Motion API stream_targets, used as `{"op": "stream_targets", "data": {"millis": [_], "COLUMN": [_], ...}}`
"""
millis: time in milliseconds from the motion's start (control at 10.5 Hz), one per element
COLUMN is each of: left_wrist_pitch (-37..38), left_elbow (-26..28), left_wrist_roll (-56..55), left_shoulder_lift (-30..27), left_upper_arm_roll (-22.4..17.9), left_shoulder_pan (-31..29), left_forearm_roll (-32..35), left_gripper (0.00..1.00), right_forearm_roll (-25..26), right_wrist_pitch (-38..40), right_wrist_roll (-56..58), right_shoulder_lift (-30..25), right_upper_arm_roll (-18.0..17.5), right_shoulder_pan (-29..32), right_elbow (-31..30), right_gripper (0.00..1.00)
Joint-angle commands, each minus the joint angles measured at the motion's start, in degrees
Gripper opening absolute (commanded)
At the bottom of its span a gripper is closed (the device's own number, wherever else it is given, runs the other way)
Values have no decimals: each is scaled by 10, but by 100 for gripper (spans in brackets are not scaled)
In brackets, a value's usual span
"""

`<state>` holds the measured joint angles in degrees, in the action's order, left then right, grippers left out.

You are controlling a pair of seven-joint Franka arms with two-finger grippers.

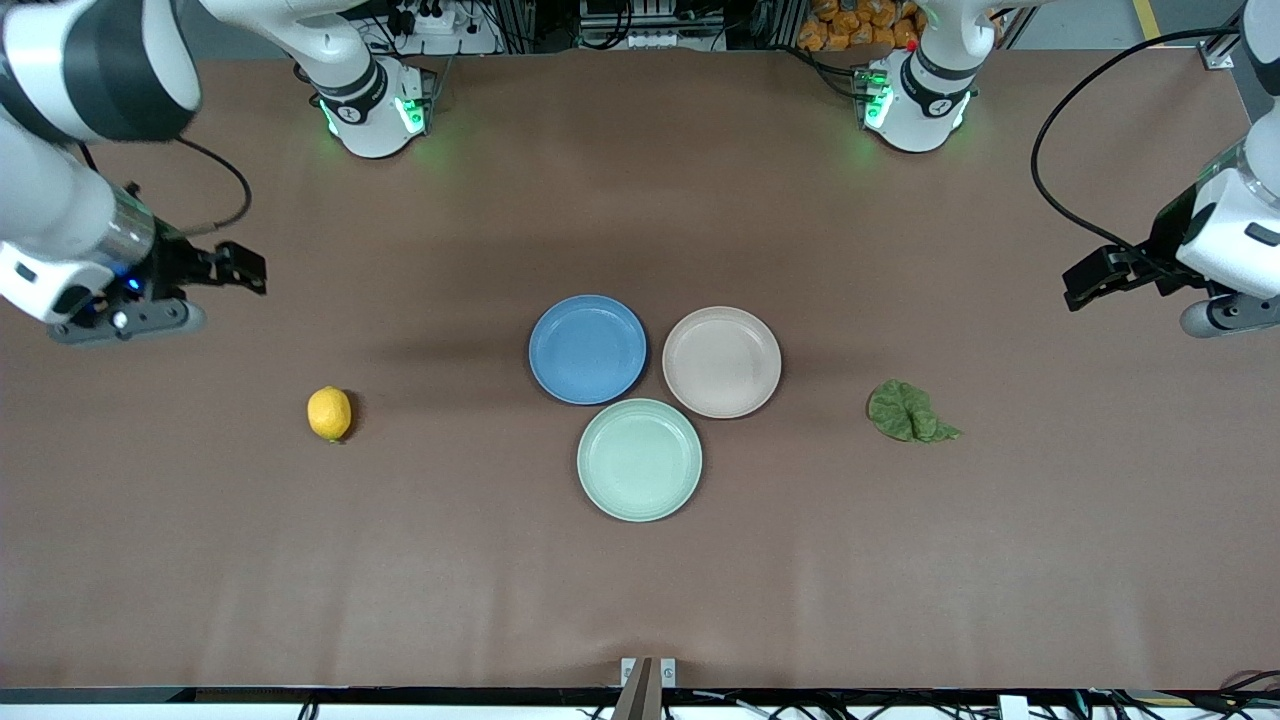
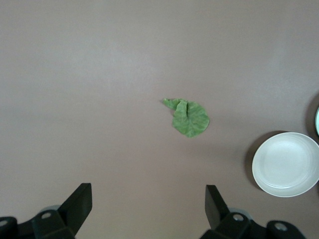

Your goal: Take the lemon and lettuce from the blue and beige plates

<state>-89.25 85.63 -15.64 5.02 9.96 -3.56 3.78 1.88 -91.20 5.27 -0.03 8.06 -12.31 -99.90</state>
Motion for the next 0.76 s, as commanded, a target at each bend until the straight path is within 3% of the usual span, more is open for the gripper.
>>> {"op": "stream_targets", "data": {"millis": [0,190,664], "left_wrist_pitch": [25,35,55], "left_elbow": [7,7,8], "left_wrist_roll": [16,28,54], "left_shoulder_lift": [-20,-26,-41], "left_upper_arm_roll": [4,2,0], "left_shoulder_pan": [-15,-15,-23], "left_forearm_roll": [-18,-18,-17], "left_gripper": [100,100,100], "right_forearm_roll": [-9,-8,-3], "right_wrist_pitch": [64,107,102], "right_wrist_roll": [7,5,4], "right_shoulder_lift": [1,3,6], "right_upper_arm_roll": [-13,-13,8], "right_shoulder_pan": [17,19,28], "right_elbow": [61,122,130], "right_gripper": [100,100,100]}}
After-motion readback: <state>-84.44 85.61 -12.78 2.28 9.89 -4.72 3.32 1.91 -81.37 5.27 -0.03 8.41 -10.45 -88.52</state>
